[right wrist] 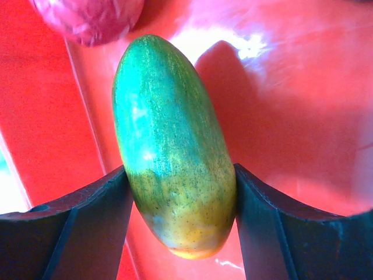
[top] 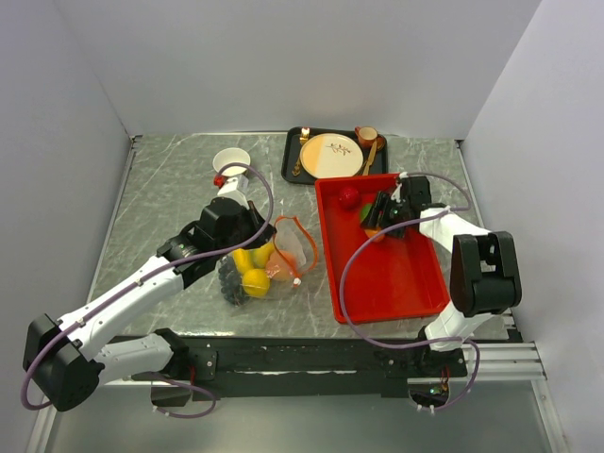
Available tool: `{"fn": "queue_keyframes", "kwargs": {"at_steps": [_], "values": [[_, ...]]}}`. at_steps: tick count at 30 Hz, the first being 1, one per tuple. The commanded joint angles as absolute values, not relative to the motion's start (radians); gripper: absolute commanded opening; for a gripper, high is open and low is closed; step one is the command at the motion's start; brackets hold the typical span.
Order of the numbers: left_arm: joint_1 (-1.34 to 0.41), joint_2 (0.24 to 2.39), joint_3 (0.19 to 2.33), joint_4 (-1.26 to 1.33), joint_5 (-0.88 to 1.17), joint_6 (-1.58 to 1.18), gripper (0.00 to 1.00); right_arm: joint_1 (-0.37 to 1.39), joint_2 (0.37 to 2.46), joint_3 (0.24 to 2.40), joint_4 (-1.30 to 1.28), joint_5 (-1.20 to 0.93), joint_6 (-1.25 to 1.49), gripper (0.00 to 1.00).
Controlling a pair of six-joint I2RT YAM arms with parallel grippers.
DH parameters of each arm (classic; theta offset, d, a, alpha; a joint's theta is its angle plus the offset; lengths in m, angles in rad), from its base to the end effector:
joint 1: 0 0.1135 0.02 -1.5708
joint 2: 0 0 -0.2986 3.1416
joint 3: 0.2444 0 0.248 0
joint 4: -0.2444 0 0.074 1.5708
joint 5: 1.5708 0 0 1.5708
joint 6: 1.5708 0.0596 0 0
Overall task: Place the food in the zip-top bag and seal the zipper
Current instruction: Pick up the fake fruit from the bin.
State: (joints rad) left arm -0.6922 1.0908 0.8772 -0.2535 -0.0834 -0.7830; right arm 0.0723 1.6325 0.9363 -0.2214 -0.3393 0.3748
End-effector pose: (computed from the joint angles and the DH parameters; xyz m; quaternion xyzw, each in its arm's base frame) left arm 0.1949 -0.1552 0.3259 -0.0604 0.8489 -0.3260 0.4115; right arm 0.3383 0.0444 0.1999 0.0871 0.9310 0.2260 0.2729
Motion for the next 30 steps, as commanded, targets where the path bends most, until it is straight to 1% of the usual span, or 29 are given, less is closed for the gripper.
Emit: {"fn": "queue_keyframes", "kwargs": {"at_steps": [1,2,4,5,11,13,14,16,17,19,20,22,23,26,30], "values": [[-0.693,1.072,0.879,-0.236,-0.08,-0.795,0.01,0.083,1.647,0.924,-0.192,-0.39,0.347,0.71],[-0.693,1.071,0.879,-0.241,-0.083,-0.795,0.01,0.083,1.646,0.92,-0.189,-0.388,0.348,0.75],[-0.693,1.069,0.877,-0.241,-0.087,-0.795,0.01,0.083,1.647,0.92,-0.186,-0.388,0.354,0.78],[-0.693,1.069,0.874,-0.235,-0.086,-0.796,0.01,0.083,1.651,0.922,-0.186,-0.388,0.359,0.81],[-0.693,1.081,0.879,-0.23,-0.077,-0.799,0.01,0.081,1.631,0.907,-0.164,-0.385,0.377,0.82],[-0.693,1.08,0.879,-0.233,-0.077,-0.799,0.01,0.08,1.623,0.904,-0.152,-0.385,0.385,0.81],[-0.693,1.077,0.876,-0.232,-0.077,-0.799,0.01,0.081,1.621,0.9,-0.147,-0.385,0.388,0.78],[-0.693,1.071,0.876,-0.235,-0.08,-0.798,0.01,0.081,1.621,0.9,-0.144,-0.391,0.39,0.68],[-0.693,1.069,0.876,-0.236,-0.081,-0.798,0.01,0.08,1.621,0.903,-0.149,-0.391,0.39,0.57],[-0.693,1.065,0.877,-0.244,-0.086,-0.796,0.01,0.081,1.62,0.907,-0.155,-0.396,0.387,0.48],[-0.693,1.063,0.877,-0.245,-0.089,-0.795,0.01,0.081,1.618,0.908,-0.156,-0.394,0.387,0.41],[-0.693,1.058,0.876,-0.248,-0.091,-0.793,0.01,0.08,1.609,0.911,-0.166,-0.393,0.384,0.37],[-0.693,1.057,0.874,-0.245,-0.087,-0.792,0.01,0.08,1.605,0.913,-0.17,-0.391,0.383,0.33],[-0.693,1.052,0.873,-0.241,-0.083,-0.788,0.01,0.081,1.576,0.922,-0.189,-0.419,0.38,0.26],[-0.693,1.057,0.88,-0.244,-0.08,-0.785,0.01,0.084,1.5,0.925,-0.186,-0.507,0.4,0.24]]}}
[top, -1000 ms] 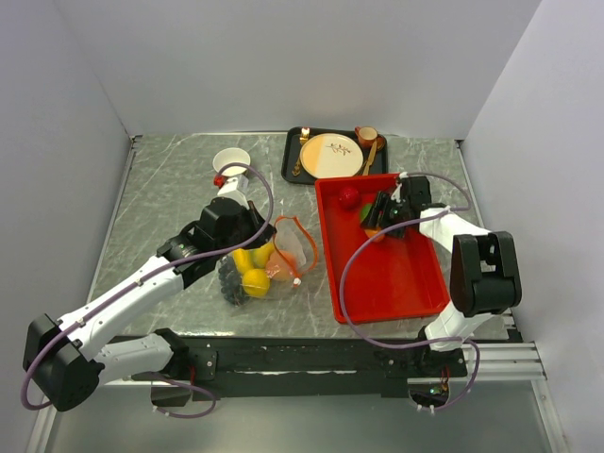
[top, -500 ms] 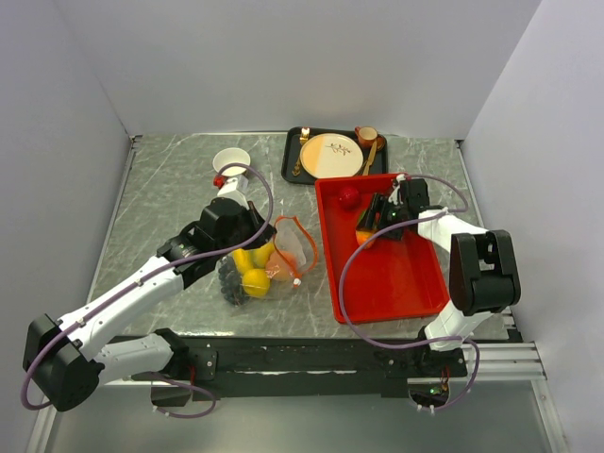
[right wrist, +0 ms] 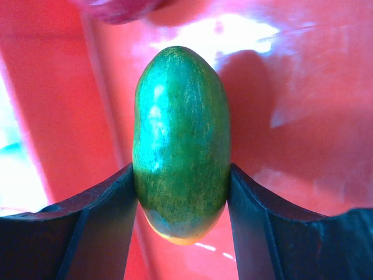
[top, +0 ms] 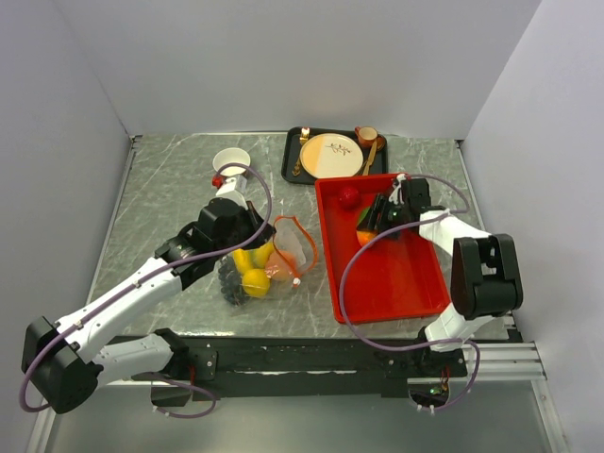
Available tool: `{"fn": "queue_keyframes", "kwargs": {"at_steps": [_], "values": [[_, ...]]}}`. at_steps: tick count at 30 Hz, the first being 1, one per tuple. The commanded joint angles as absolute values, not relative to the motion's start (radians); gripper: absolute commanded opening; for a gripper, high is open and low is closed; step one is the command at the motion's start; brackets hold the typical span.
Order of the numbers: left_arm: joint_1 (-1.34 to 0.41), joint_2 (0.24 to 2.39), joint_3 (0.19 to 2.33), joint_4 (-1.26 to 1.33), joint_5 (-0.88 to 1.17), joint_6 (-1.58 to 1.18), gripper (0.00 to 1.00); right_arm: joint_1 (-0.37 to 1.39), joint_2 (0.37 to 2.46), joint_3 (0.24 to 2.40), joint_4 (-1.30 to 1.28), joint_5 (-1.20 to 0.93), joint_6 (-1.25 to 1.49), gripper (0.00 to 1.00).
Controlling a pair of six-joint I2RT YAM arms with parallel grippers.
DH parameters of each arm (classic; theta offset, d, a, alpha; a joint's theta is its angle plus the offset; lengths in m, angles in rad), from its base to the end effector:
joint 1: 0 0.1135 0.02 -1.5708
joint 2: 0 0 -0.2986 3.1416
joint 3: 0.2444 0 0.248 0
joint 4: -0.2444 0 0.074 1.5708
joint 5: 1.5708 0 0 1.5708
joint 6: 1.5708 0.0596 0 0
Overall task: Place the food in the zip-top bag and seal the zipper
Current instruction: Pick up the fake fruit from the bin, then place the fake fruit in the zipper food storage bag.
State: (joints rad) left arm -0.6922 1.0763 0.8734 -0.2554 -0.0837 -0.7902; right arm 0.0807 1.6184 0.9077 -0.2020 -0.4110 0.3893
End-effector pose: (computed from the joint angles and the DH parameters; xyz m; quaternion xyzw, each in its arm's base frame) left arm 0.1923 -0.1530 0.3276 -0.0636 0.8464 -0.3300 0.4131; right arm 0.3314 0.0507 0.1985 0.0772 0.9256 0.2615 0.2627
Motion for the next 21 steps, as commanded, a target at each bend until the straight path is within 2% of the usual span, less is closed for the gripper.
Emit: {"fn": "queue_keyframes", "kwargs": {"at_steps": [1,6,14,21], "values": [[-0.693,1.061,0.884,-0.244,-0.08,-0.785,0.01,0.09,1.471,0.93,-0.186,-0.531,0.402,0.23],[-0.693,1.072,0.888,-0.245,-0.084,-0.788,0.01,0.136,1.428,1.011,-0.303,-0.627,0.344,0.24],[-0.695,1.063,0.87,-0.232,-0.089,-0.801,0.01,0.222,1.404,1.081,-0.452,-0.637,0.201,0.25],[-0.695,1.062,0.864,-0.227,-0.089,-0.802,0.01,0.227,1.316,1.078,-0.505,-0.831,0.11,0.29]]}}
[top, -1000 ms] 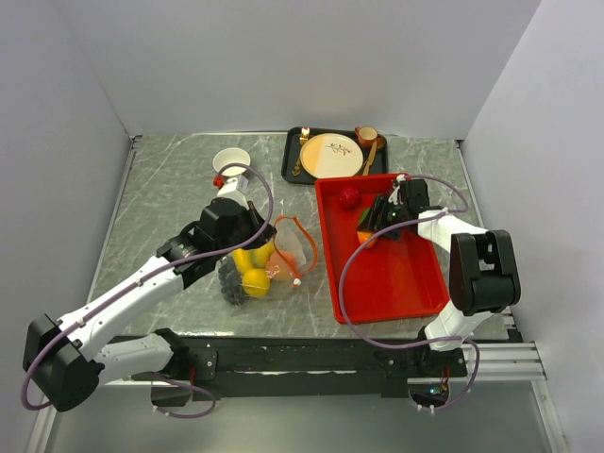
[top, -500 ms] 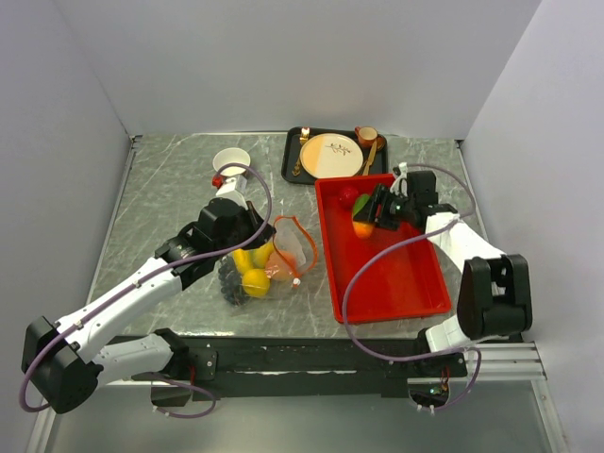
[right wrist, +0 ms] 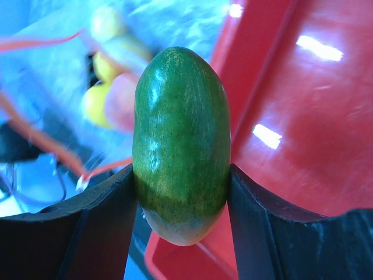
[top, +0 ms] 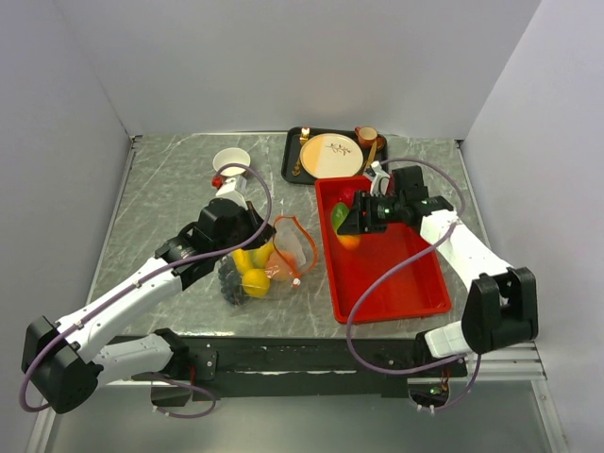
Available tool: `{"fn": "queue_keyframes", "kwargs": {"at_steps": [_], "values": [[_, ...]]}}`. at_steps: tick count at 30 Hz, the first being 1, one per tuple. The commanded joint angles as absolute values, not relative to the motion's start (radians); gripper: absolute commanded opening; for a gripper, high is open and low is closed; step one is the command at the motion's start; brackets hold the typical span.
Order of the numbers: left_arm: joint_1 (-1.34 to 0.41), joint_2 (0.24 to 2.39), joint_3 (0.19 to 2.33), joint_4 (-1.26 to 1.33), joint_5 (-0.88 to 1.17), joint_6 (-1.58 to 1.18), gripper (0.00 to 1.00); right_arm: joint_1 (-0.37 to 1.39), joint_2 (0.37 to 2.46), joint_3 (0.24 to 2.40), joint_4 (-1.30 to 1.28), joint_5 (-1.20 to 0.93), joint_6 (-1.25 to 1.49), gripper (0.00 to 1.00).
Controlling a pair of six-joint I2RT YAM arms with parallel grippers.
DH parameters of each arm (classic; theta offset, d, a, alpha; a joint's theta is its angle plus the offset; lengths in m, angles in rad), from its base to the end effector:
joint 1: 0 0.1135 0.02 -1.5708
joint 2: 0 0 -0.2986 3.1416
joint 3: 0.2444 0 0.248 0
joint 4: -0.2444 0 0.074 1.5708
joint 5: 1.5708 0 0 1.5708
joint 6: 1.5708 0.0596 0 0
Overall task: Place the food in the zip-top bag and seal the zipper
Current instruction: Place the fake fruit in the zipper food storage bag.
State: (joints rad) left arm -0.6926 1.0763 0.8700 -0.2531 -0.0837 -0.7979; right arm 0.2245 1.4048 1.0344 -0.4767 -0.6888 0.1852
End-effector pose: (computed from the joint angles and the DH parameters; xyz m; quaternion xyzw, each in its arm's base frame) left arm 0.1922 -0.1530 0.3266 -0.0667 0.8465 -0.3313 0.4115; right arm 0.2803 0.1029 0.2869 -0.1368 0.8778 0.3769 0.2620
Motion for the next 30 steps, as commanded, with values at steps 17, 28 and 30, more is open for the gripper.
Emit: {"fn": "queue_keyframes", "kwargs": {"at_steps": [17,28,30], "values": [[-0.695,1.054,0.865,-0.238,-0.104,-0.788,0.01,0.42,1.407,1.167,-0.641,-0.834,0.009,0.33],[-0.695,1.085,0.876,-0.221,-0.08,-0.788,0.01,0.482,1.528,1.221,-0.58,-0.831,0.06,0.31],[-0.695,1.083,0.871,-0.21,-0.075,-0.79,0.01,0.489,1.554,1.235,-0.572,-0.827,0.074,0.31]]}}
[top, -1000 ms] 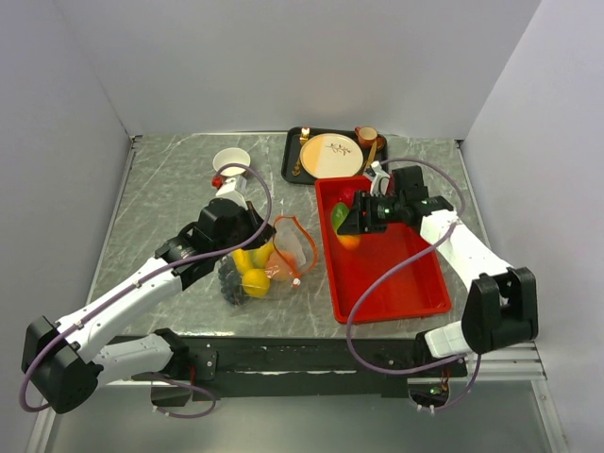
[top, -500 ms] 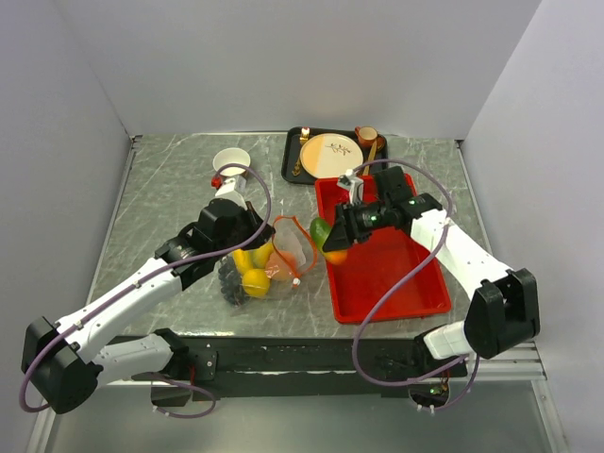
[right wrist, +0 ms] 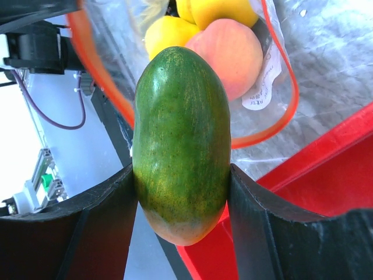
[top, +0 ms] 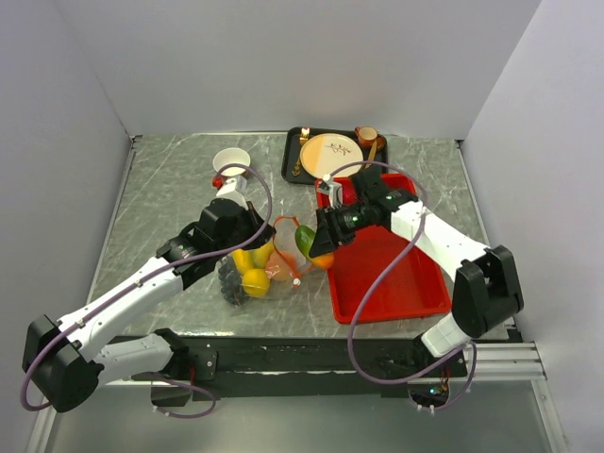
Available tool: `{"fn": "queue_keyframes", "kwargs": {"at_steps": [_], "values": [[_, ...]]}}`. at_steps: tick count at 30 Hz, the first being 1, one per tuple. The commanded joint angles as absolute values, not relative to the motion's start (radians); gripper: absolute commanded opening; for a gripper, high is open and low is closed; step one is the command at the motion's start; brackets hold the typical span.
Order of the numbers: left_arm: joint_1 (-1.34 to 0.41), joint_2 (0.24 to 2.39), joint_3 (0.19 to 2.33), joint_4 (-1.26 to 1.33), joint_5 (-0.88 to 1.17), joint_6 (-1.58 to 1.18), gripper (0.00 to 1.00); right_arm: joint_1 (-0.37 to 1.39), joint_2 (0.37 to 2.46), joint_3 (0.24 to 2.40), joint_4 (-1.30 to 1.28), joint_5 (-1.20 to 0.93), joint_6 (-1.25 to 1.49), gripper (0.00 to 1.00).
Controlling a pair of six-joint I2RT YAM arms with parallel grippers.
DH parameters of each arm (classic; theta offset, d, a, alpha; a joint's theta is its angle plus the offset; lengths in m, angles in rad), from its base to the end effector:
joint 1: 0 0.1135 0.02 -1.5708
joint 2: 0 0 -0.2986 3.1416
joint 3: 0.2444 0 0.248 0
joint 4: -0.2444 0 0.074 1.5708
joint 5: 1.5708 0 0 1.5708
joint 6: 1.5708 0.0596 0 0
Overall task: Place the food in the zip-top bag and seal the zipper
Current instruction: Place the fake fruit in the zipper food storage bag.
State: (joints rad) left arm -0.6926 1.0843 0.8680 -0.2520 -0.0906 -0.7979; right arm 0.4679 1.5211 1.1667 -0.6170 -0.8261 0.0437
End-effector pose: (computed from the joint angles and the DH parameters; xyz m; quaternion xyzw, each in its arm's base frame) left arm 0.1938 -0.1538 0.3242 -0.0685 0.8486 -0.3265 0.4107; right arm 0.2625 0.1817 0.2901 -0.3001 0.8305 0.4394 0.1646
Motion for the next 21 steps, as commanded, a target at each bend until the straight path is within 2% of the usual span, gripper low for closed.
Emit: {"fn": "queue_keyframes", "kwargs": {"at_steps": [1,21], "values": [[-0.695,1.083,0.87,-0.207,-0.074,-0.792,0.01,0.498,1.563,1.241,-0.569,-0.827,0.078,0.31],[-0.695,1.115,0.887,-0.192,-0.051,-0.781,0.01,0.569,1.718,1.388,-0.517,-0.721,0.248,0.31]]}}
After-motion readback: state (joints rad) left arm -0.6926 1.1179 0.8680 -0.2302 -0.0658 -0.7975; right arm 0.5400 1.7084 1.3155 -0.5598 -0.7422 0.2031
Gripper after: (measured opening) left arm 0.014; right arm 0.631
